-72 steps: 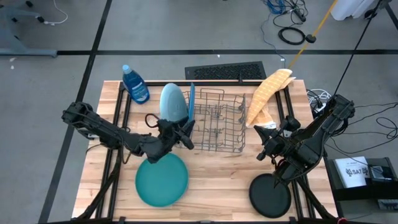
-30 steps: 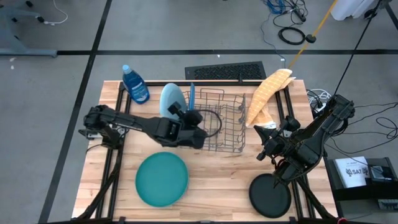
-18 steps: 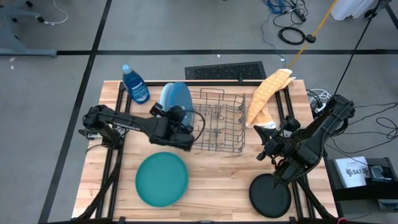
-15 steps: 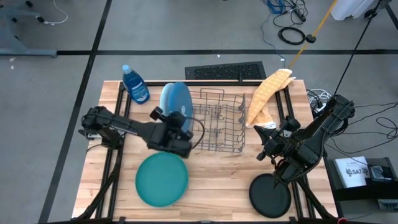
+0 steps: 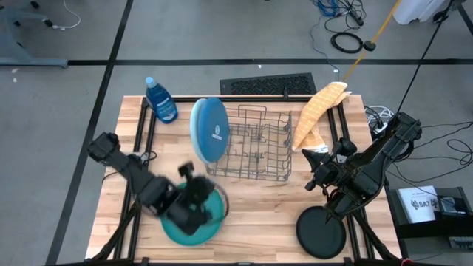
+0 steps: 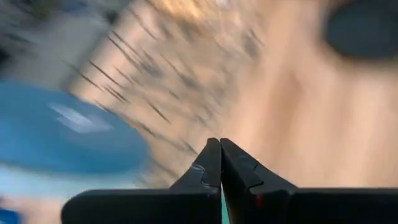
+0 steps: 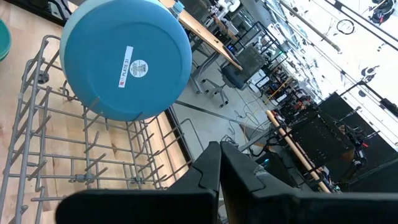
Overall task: Sort dishes
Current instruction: Put the green plate into the dish rack
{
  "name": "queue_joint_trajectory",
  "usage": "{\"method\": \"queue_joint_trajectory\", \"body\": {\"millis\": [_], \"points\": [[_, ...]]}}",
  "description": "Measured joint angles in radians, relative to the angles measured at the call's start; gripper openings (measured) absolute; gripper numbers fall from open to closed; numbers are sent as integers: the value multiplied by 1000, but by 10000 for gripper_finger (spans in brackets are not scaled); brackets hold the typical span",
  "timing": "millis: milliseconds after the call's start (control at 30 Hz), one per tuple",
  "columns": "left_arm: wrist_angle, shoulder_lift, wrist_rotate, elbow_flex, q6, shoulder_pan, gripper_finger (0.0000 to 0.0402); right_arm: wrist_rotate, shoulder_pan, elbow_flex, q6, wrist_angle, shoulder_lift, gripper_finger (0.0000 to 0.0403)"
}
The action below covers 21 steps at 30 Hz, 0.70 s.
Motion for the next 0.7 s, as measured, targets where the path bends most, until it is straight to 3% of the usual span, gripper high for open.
{"method": "queue_joint_trajectory", "body": {"millis": [167,367,533,700], "points": [[3,71,226,-57,-163,-124,0,0,0,0,-1,12,0,0],[100,191,366,-71,-188,-203,8,0,0,0,-1,21,0,0],[158,297,484,-71,-179,-220,70,0,0,0,-3,26,0,0],[165,360,509,-72,-179,-219,159,0,0,0,-21,36,0,0]]}}
